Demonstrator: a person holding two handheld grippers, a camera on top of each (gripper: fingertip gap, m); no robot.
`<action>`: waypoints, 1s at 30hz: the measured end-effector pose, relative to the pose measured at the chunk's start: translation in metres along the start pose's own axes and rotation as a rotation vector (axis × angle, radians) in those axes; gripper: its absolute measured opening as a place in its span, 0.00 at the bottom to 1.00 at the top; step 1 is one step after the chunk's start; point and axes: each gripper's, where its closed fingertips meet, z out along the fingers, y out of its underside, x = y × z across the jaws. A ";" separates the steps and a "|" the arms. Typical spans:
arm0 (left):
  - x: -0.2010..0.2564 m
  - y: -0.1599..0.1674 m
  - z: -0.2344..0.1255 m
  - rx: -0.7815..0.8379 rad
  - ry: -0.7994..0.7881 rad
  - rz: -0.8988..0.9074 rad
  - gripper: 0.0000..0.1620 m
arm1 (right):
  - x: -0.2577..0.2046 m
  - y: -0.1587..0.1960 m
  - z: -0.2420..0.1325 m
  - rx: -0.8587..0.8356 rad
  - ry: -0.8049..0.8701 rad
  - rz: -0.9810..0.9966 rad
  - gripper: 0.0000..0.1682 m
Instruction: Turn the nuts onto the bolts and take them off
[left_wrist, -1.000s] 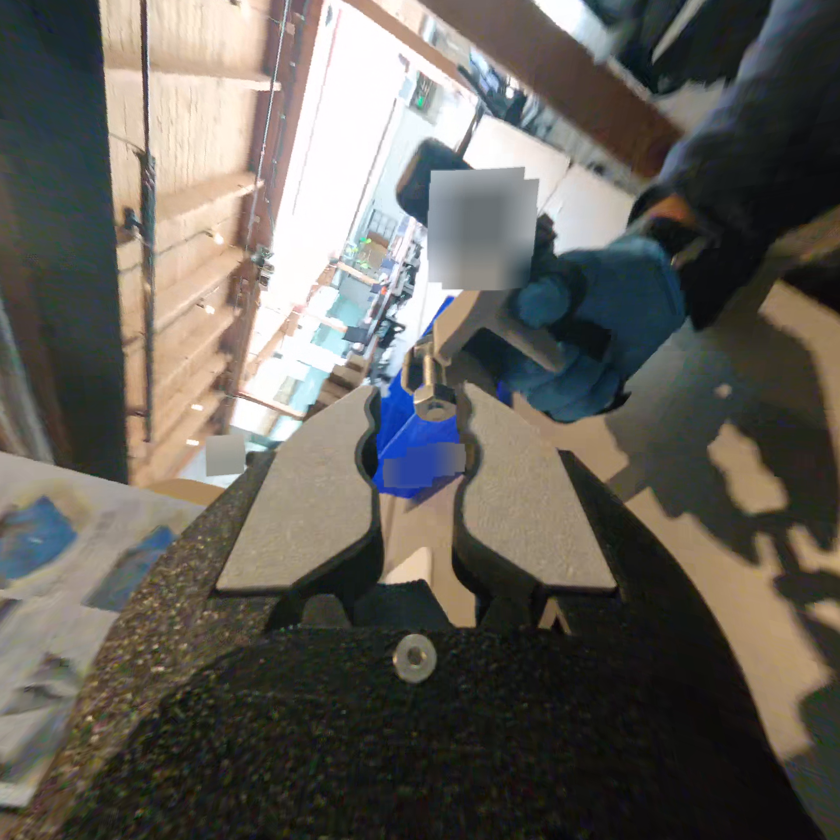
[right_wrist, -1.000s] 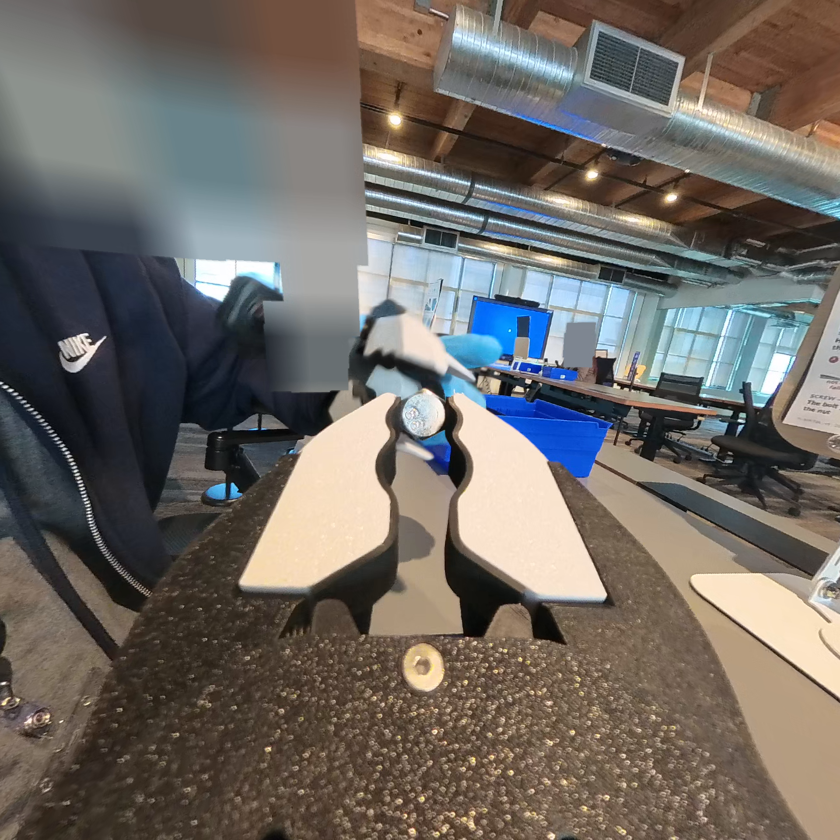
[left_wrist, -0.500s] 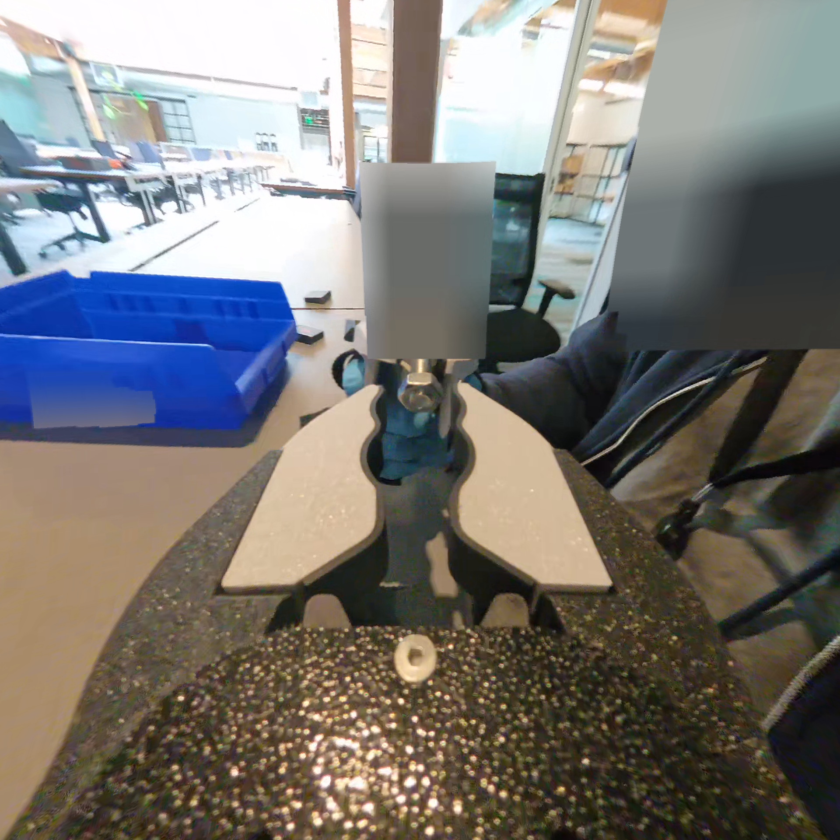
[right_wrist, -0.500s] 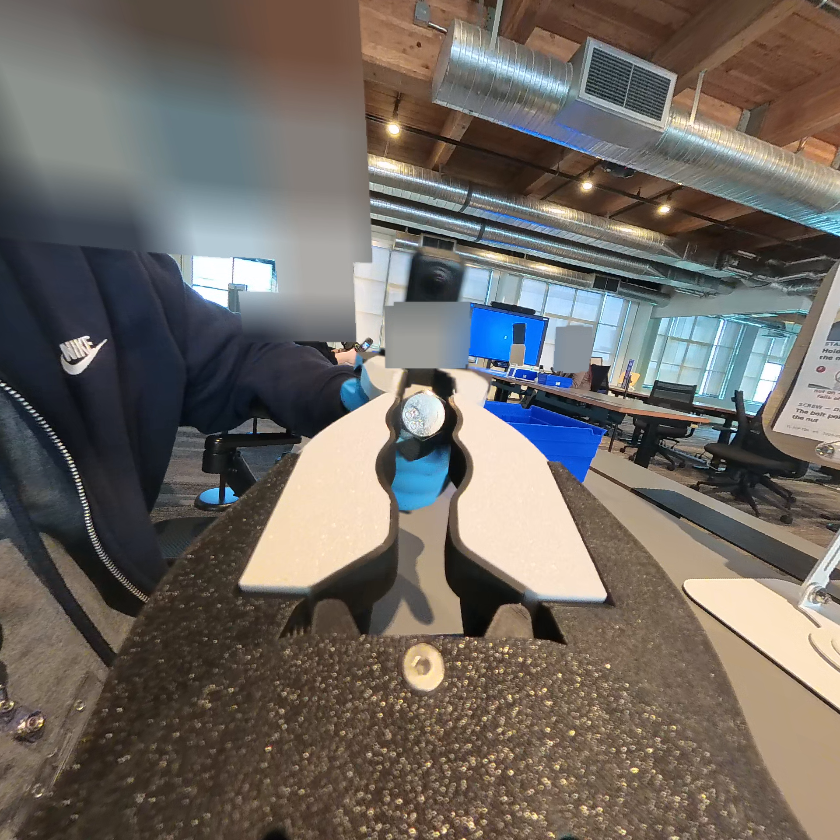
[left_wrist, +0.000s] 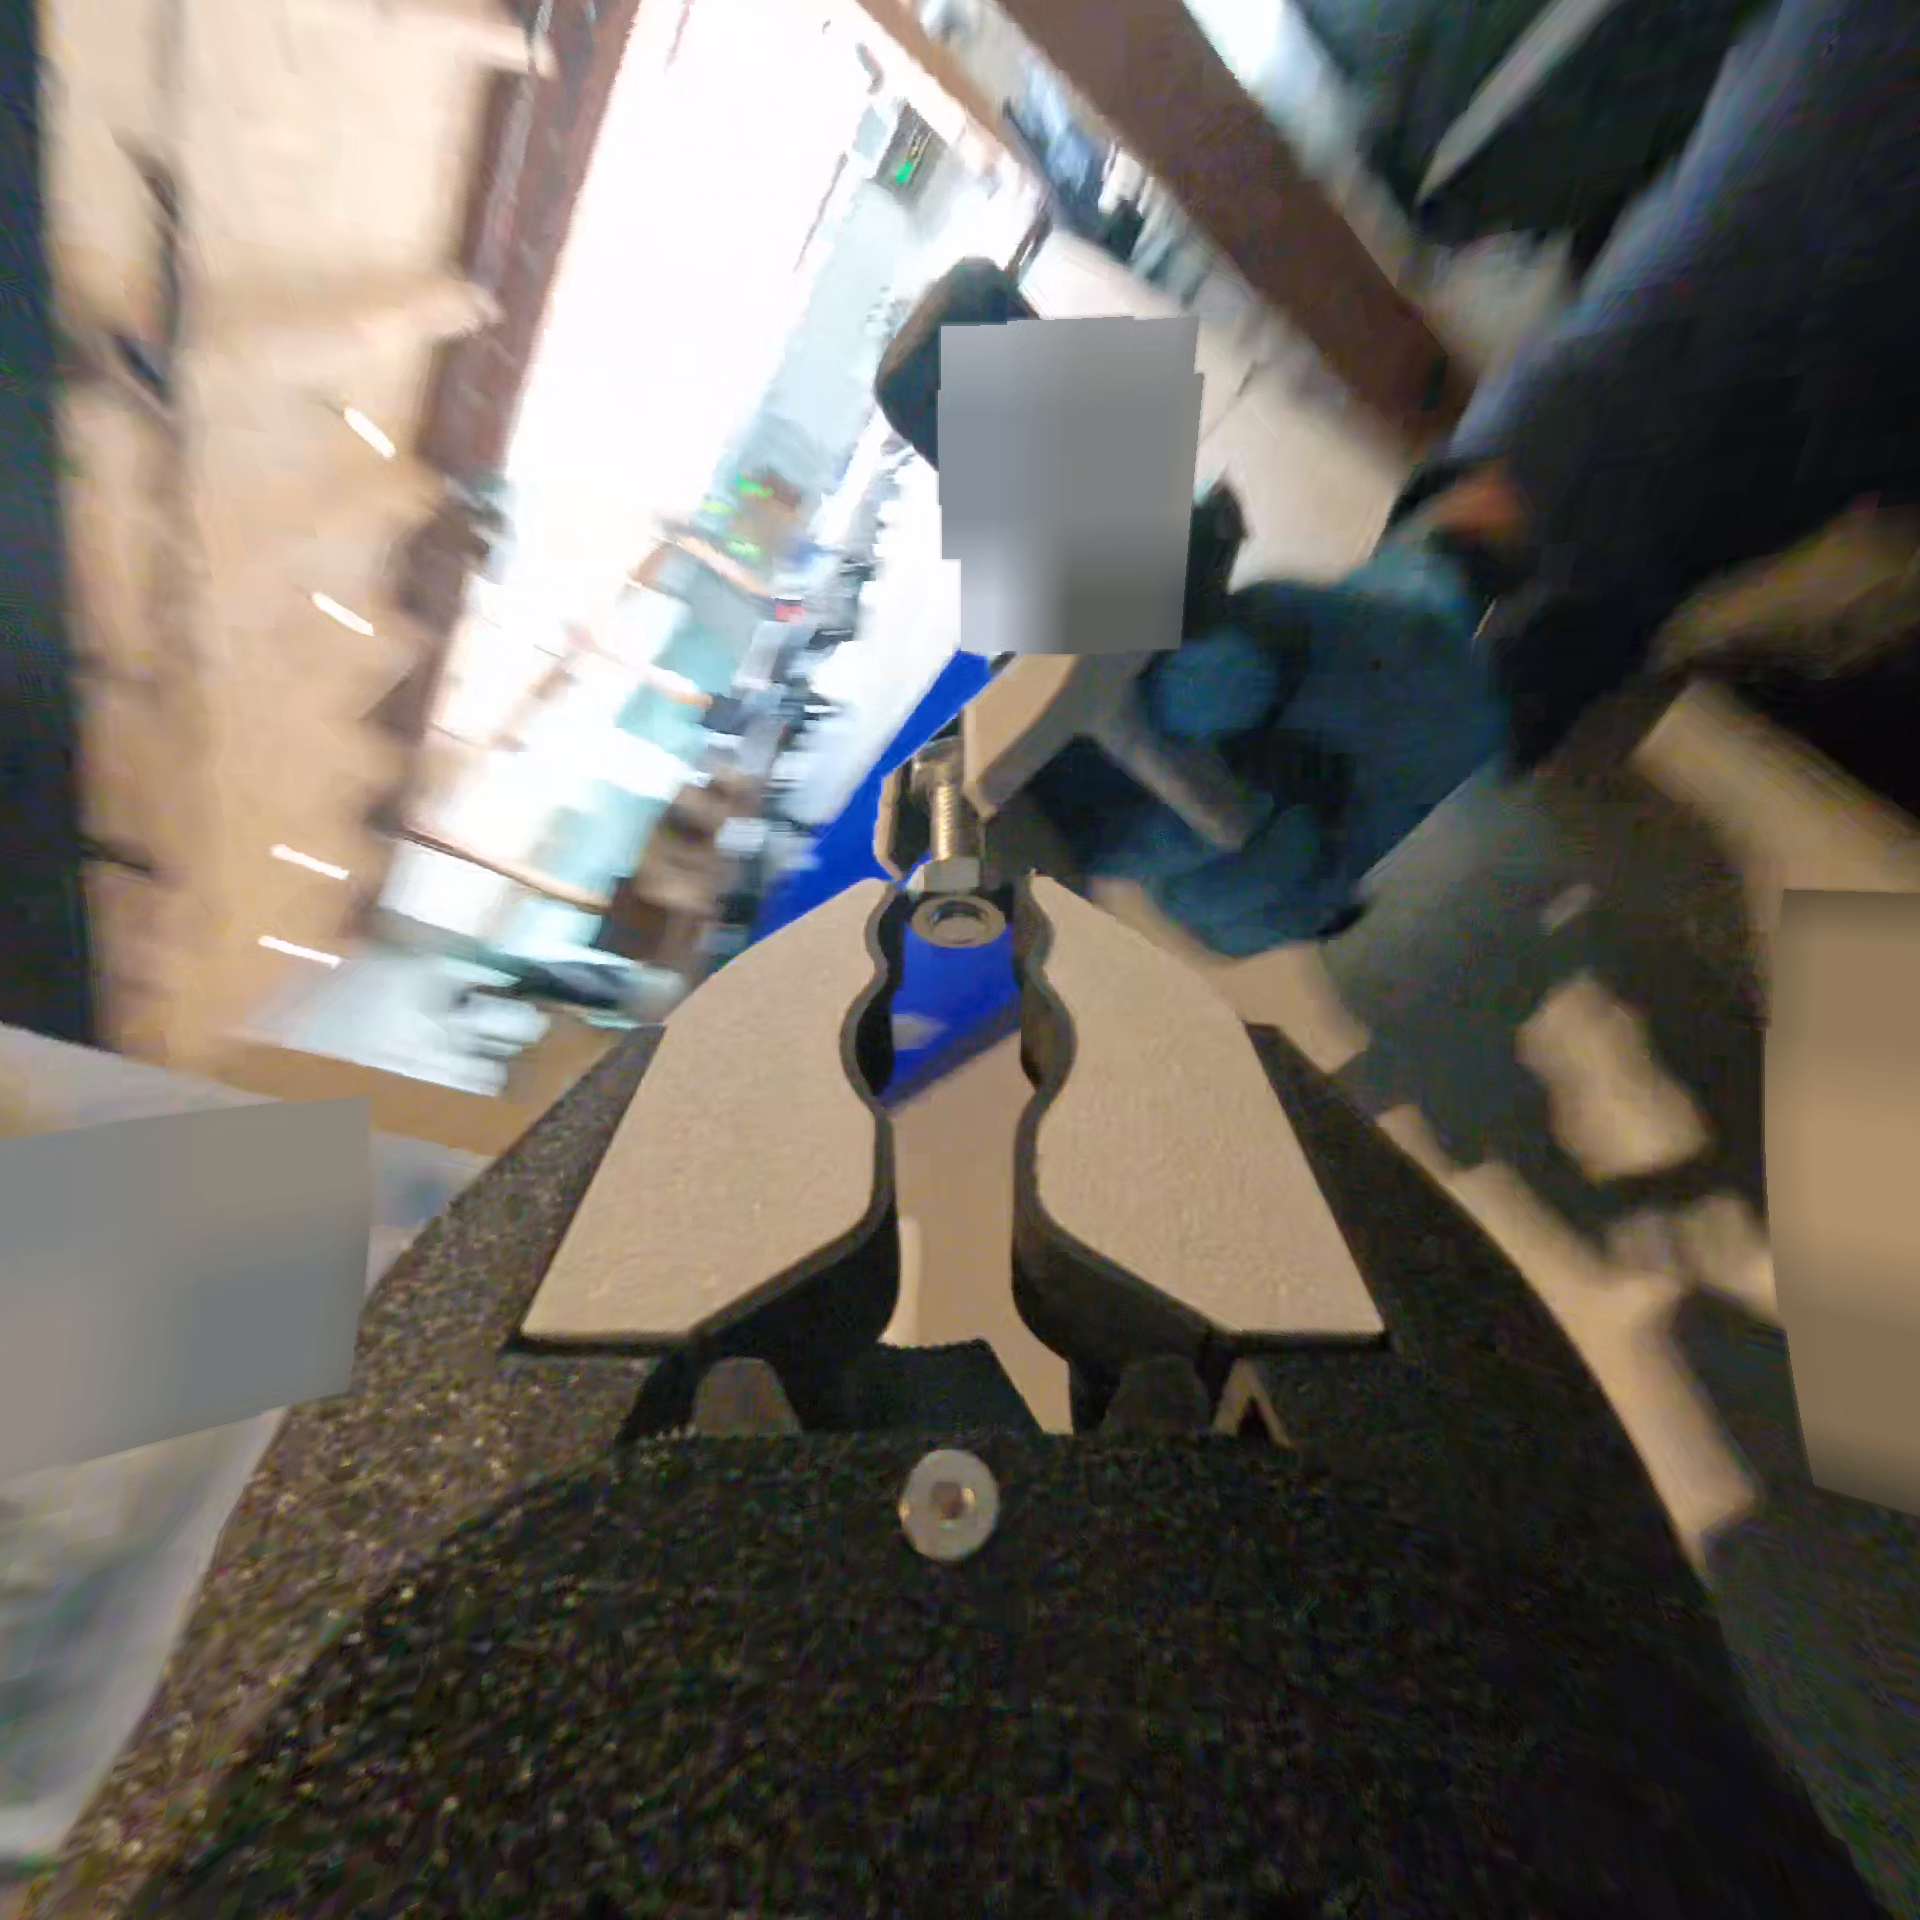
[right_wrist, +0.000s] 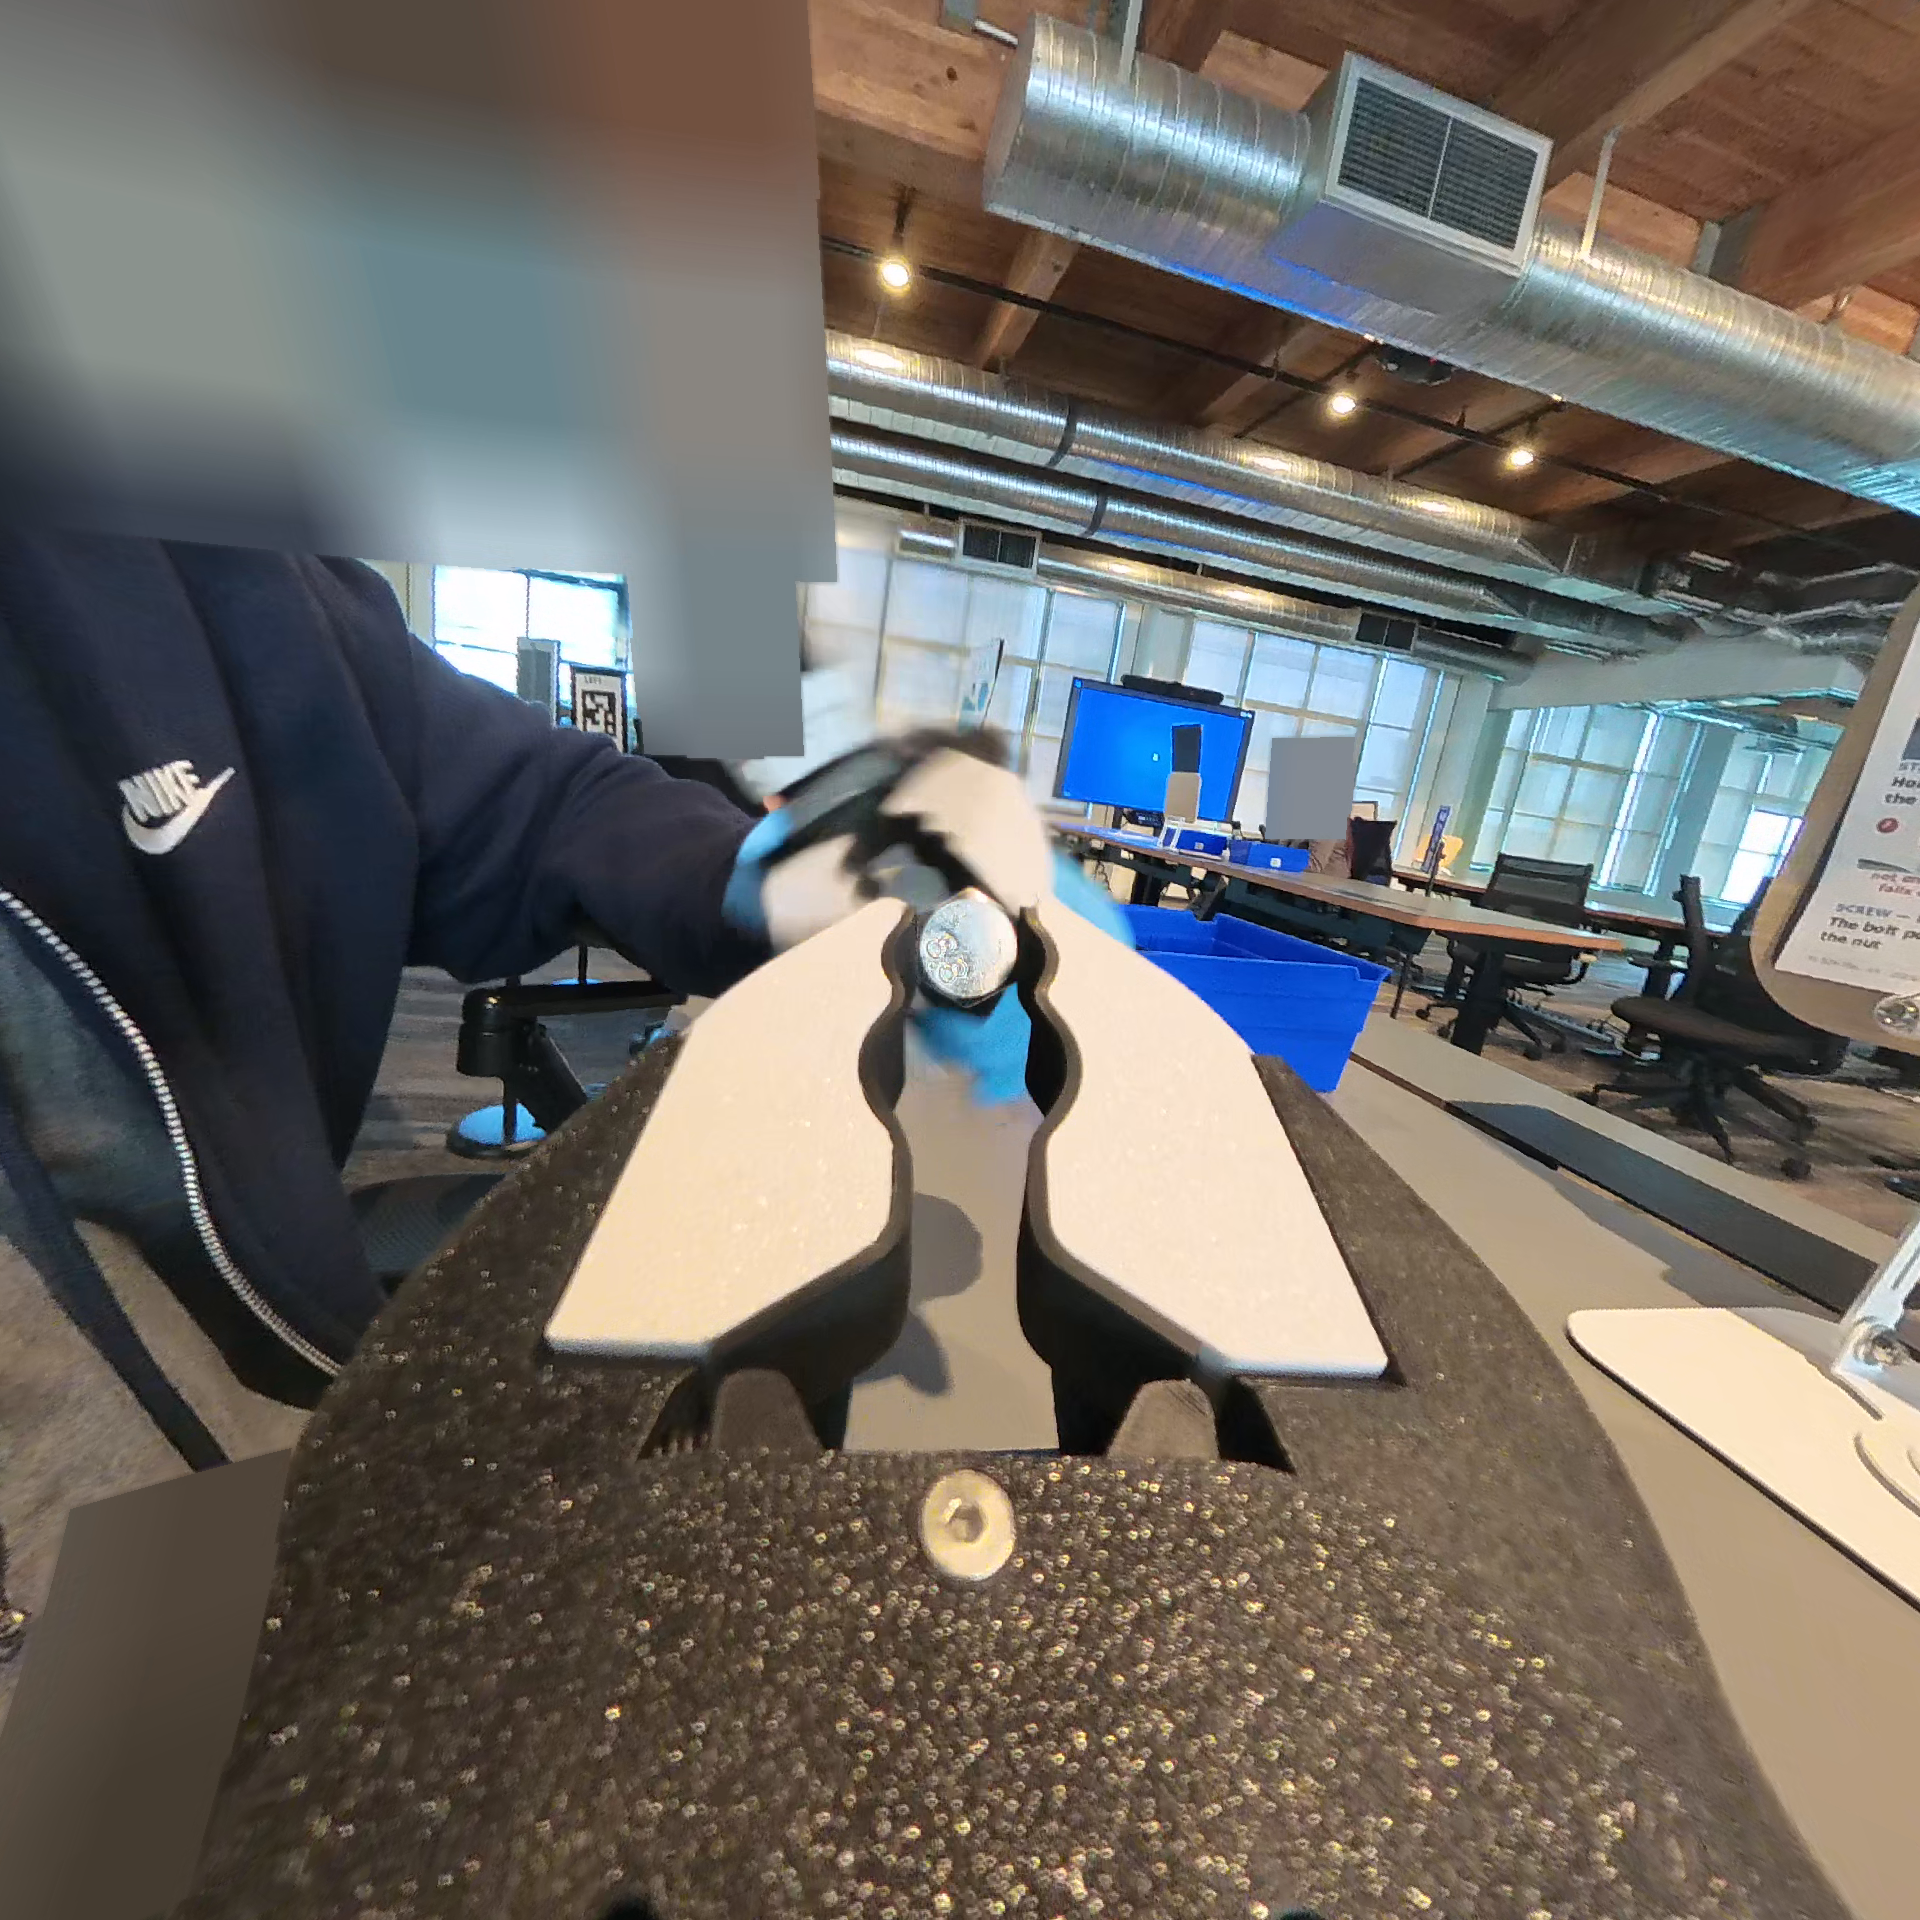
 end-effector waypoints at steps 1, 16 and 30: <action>-0.002 0.001 0.000 -0.039 -0.062 0.227 0.12 | 0.000 0.000 0.000 0.002 0.001 0.003 0.11; -0.008 -0.008 -0.008 0.205 0.214 -0.827 0.22 | 0.000 -0.006 -0.003 0.041 -0.005 0.013 0.11; -0.004 -0.006 -0.007 0.008 -0.050 0.129 0.11 | -0.001 -0.004 -0.002 0.034 -0.008 0.019 0.11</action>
